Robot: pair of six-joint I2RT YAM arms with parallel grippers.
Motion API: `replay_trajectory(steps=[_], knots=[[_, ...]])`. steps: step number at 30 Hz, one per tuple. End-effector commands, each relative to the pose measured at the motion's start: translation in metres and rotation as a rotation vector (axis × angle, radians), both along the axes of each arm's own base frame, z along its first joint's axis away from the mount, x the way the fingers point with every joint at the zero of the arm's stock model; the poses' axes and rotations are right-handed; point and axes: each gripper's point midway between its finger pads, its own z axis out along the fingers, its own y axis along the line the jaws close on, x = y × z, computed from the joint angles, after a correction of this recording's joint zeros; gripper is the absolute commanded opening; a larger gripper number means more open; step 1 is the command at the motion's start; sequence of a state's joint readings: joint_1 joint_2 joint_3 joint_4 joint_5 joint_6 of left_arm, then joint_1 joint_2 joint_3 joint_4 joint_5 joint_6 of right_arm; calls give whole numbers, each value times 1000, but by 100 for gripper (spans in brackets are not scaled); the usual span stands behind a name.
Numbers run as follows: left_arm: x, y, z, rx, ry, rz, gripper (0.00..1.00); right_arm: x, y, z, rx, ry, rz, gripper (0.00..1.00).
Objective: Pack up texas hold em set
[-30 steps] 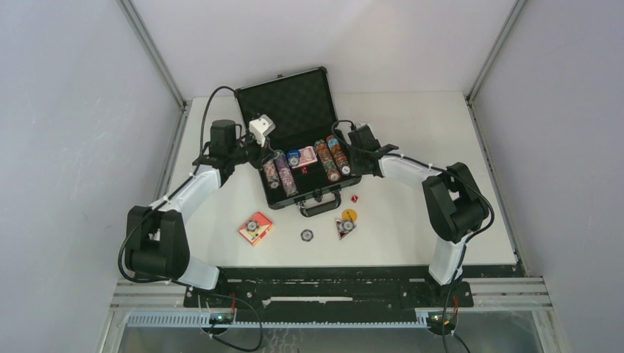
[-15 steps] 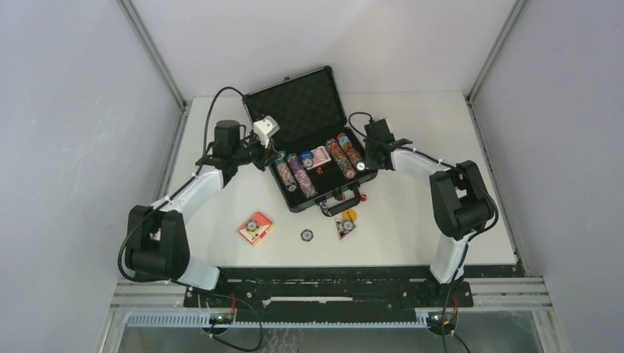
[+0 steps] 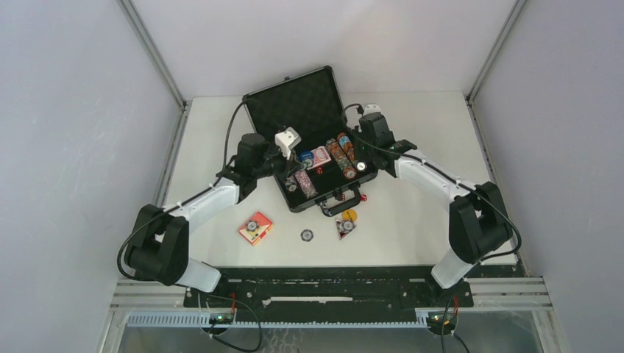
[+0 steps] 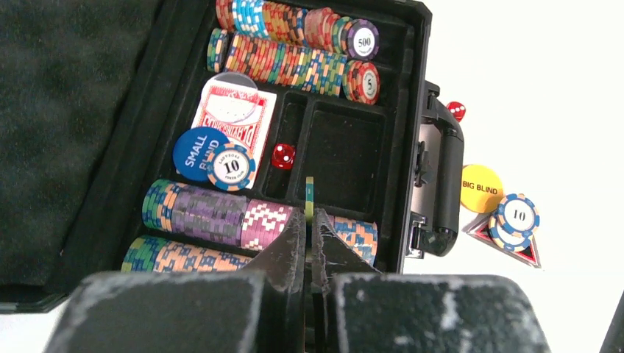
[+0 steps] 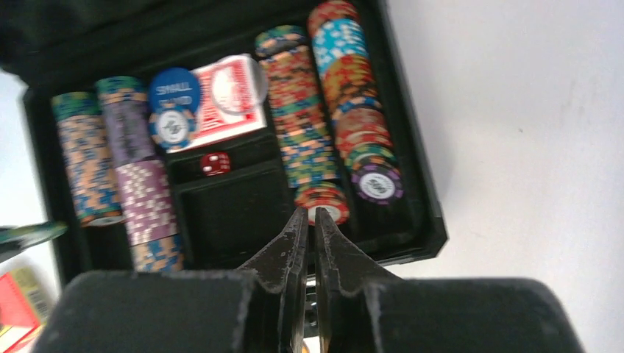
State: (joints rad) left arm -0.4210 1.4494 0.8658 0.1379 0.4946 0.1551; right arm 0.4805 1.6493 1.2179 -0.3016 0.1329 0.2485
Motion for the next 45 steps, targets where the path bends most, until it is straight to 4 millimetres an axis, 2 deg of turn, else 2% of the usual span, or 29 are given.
replay_trajectory(steps=[1, 6, 10, 13, 19, 26, 29, 35, 39, 45], knots=[[-1, 5, 11, -33, -25, 31, 0, -8, 22, 29, 44, -79, 81, 13], [-1, 21, -16, 87, 24, 75, 0, -24, 35, 14, 38, -44, 134, 11], [-8, 16, -41, 141, 115, 21, 0, -29, 37, -1, 27, -18, 144, 11], [-14, 13, -50, 141, 149, -6, 0, -29, 34, -7, 13, -6, 143, 11], [-18, 10, -46, 145, 174, -36, 0, -28, 34, -15, 13, 7, 152, 11], [-16, 11, -57, 203, 272, -26, 0, -27, 31, -23, -2, 23, 149, 11], [-9, 17, -48, 241, 248, 8, 0, -27, 32, -24, -2, 22, 150, 11], [-14, 27, -40, 342, 206, -66, 0, -28, 30, -30, -13, 42, 147, 11], [-24, 30, -50, 390, 247, -120, 0, -29, 27, -37, -37, 58, 144, 11], [-14, 39, -60, 462, 276, -79, 0, -26, 28, -39, -29, 57, 148, 11]])
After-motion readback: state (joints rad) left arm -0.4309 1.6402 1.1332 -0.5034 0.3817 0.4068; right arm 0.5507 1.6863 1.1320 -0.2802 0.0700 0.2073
